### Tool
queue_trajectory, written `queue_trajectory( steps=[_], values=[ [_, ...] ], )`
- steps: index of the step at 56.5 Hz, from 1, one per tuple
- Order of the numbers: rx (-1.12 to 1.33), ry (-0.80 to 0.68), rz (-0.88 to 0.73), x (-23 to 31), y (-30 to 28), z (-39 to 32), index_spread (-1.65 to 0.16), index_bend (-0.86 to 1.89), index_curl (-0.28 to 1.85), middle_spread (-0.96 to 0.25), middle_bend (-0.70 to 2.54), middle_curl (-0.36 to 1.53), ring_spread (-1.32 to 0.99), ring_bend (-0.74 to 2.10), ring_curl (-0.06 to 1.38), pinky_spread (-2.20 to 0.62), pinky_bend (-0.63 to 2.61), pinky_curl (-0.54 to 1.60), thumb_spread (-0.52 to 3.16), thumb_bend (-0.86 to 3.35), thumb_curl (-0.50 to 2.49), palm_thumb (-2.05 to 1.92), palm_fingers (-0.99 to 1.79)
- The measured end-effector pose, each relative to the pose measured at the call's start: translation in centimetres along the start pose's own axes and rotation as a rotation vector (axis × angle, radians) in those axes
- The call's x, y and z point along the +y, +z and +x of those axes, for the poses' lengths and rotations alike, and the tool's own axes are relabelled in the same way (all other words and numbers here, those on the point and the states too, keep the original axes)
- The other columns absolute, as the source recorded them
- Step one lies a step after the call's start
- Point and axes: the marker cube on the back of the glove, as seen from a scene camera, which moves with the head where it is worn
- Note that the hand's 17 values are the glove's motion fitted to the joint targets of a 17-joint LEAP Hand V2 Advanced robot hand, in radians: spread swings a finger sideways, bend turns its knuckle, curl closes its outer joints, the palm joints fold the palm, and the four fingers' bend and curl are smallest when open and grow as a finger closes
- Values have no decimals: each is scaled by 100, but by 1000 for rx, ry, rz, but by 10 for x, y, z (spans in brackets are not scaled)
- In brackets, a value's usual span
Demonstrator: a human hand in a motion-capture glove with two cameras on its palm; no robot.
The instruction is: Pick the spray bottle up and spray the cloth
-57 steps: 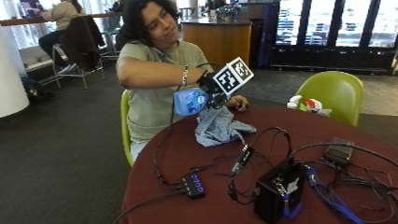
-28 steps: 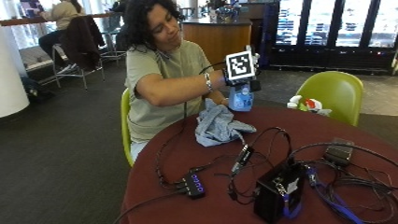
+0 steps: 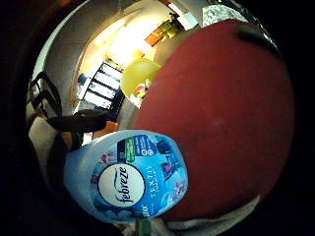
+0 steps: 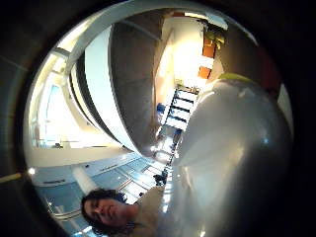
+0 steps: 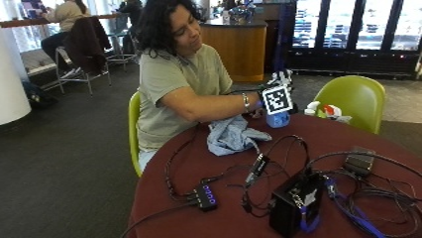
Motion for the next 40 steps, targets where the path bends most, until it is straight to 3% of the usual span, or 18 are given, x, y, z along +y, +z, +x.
queue_trajectory(
  steps=[3, 7, 13, 17, 21, 25, 28, 29, 30, 32, 40],
  values=[
    [3, -17, 12, -5, 7, 3, -24, 32, 63, -15, 69, 56, -16, 76, 49, -25, 47, 45, 36, -3, 85, 101, 137],
    [93, -25, -91, 4, 12, 17, -24, 33, 63, -15, 68, 56, -16, 76, 49, -25, 47, 45, 35, -3, 85, 101, 138],
    [46, -24, -7, -13, 13, 15, -24, 34, 63, -15, 69, 56, -17, 75, 49, -26, 47, 45, 32, -3, 85, 100, 138],
    [80, 5, -81, -2, 14, 21, -24, 35, 63, -15, 69, 56, -17, 75, 49, -26, 46, 45, 31, -3, 85, 100, 138],
    [18, 51, -33, -12, 14, 13, -25, 36, 63, -15, 68, 55, -17, 74, 49, -27, 46, 45, 30, -3, 85, 99, 138],
    [149, 105, -32, -17, 10, 30, -24, 34, 63, -13, 65, 54, -16, 72, 48, -25, 43, 43, 34, -4, 84, 96, 133],
    [169, 139, -64, -11, 4, 30, -24, 33, 62, -11, 62, 53, -13, 67, 47, -20, 42, 42, 38, -4, 83, 95, 124],
    [164, 147, -99, -4, 2, 28, -25, 32, 62, -11, 59, 52, -13, 61, 45, -16, 38, 41, 42, -3, 83, 96, 107],
    [165, 152, -134, 2, 0, 26, -24, 30, 61, -11, 59, 52, -12, 61, 45, -17, 40, 42, 42, -3, 83, 96, 117],
    [195, 156, -181, 15, -4, 24, -26, 29, 61, -10, 51, 49, -11, 56, 44, -9, 31, 40, 49, -3, 81, 97, 88],
    [332, 159, -240, 52, -29, -3, -29, 21, 56, -5, 39, 44, -8, 38, 39, 7, 21, 37, 72, -3, 75, 90, 69]
  ],
)
